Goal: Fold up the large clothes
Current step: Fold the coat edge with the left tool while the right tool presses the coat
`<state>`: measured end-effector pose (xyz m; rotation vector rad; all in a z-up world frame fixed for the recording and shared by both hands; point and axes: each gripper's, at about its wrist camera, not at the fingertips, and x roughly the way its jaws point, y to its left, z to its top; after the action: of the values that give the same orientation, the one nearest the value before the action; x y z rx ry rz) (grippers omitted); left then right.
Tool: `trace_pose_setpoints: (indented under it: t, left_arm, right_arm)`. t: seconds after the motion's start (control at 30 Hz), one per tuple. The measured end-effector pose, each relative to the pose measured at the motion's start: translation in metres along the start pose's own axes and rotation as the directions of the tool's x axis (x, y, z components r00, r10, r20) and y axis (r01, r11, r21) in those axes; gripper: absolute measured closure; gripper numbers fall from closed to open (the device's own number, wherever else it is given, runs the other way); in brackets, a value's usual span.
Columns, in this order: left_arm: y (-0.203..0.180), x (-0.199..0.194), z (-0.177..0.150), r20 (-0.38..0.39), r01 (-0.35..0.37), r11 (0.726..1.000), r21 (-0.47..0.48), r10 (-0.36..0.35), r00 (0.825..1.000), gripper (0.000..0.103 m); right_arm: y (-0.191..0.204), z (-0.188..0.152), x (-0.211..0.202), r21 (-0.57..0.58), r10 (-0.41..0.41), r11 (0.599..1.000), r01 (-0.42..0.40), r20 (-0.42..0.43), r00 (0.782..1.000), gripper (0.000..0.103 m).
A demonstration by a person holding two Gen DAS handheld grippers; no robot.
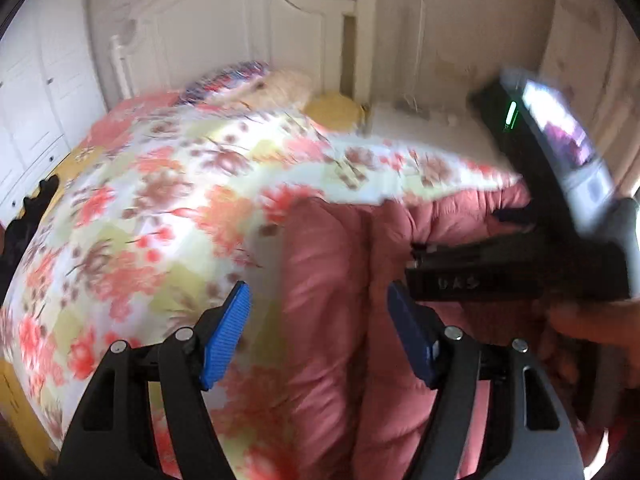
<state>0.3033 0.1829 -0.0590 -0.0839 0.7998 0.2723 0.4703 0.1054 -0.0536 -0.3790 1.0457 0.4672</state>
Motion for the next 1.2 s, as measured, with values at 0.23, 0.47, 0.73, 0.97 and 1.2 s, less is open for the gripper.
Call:
trace_pose_setpoints:
  t: [0.23, 0.47, 0.73, 0.97, 1.2]
  left_arm:
    - [-0.008, 0.025, -0.016, -0.024, -0.053, 0.997, 0.052, 0.054, 0.998, 0.024]
    - [-0.005, 0.025, -0.017, -0.003, -0.033, 0.999, 0.035, 0.033, 0.999, 0.023]
    - [-0.002, 0.029, -0.018, -0.002, -0.036, 0.998, 0.046, 0.037, 0.999, 0.023]
    - [0.000, 0.031, -0.019, 0.015, -0.005, 0.998, 0.070, 0.004, 1.000, 0.021]
    - [0.000, 0.030, -0.020, 0.024, -0.003, 0.997, 0.080, 0.001, 1.000, 0.021]
  right_arm:
    - [-0.034, -0.004, -0.044, 0.095, 0.160, 0.981, -0.171, 0.114, 0.981, 0.005]
    - [-0.084, -0.051, -0.082, 0.073, 0.328, 0.939, -0.335, 0.095, 0.940, 0.005]
    - [-0.075, -0.066, -0.051, 0.096, 0.230, 0.967, -0.234, 0.056, 0.972, 0.005]
    - [-0.125, -0.167, -0.100, 0.278, 0.473, 0.818, -0.503, 0.173, 0.864, 0.005]
    - [-0.126, -0.202, -0.060, 0.438, 0.626, 0.656, -0.615, 0.140, 0.767, 0.005]
